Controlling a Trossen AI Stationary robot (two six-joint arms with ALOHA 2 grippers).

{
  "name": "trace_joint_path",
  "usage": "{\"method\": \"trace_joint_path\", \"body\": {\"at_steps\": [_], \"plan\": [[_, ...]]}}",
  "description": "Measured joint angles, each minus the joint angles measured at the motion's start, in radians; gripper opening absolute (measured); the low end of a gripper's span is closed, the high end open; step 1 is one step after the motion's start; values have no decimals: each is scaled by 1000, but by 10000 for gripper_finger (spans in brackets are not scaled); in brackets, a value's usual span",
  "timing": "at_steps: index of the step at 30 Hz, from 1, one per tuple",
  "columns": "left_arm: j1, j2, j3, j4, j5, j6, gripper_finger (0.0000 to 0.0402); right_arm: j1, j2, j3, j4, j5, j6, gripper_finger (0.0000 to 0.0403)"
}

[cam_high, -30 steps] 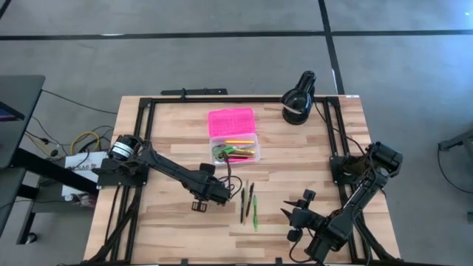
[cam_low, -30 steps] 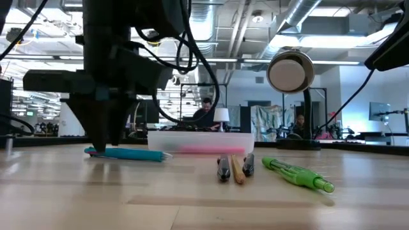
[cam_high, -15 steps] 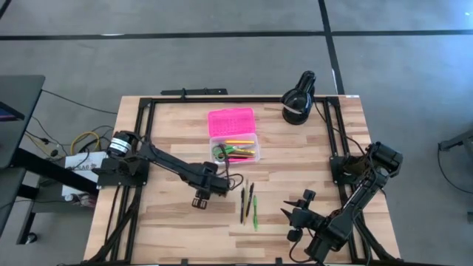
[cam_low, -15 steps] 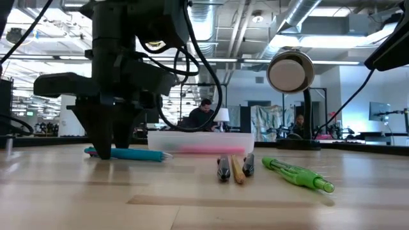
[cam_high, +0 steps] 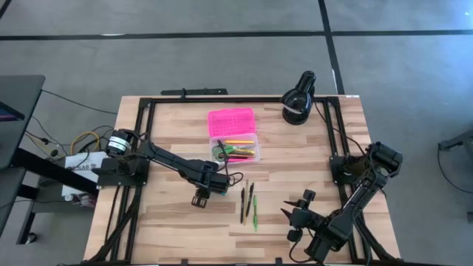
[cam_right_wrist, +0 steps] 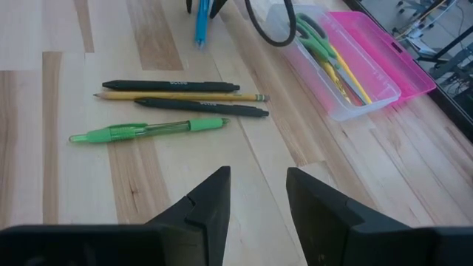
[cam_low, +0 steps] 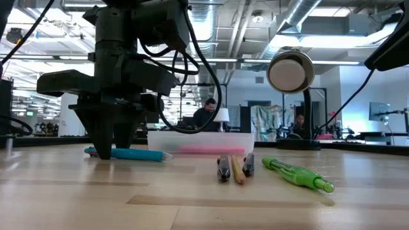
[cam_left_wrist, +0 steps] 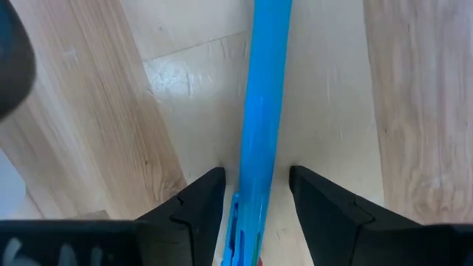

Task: Pick & place school supplies into a supply box
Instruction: Put the blue pen into the supply box

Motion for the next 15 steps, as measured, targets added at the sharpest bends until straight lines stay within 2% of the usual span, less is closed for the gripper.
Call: {"method": "trace_joint_path", "body": {"at_steps": [15], "plan": [[-4, 0, -1, 42, 27, 30, 158, 0, 0, 0, 3, 0, 0, 128]]}}
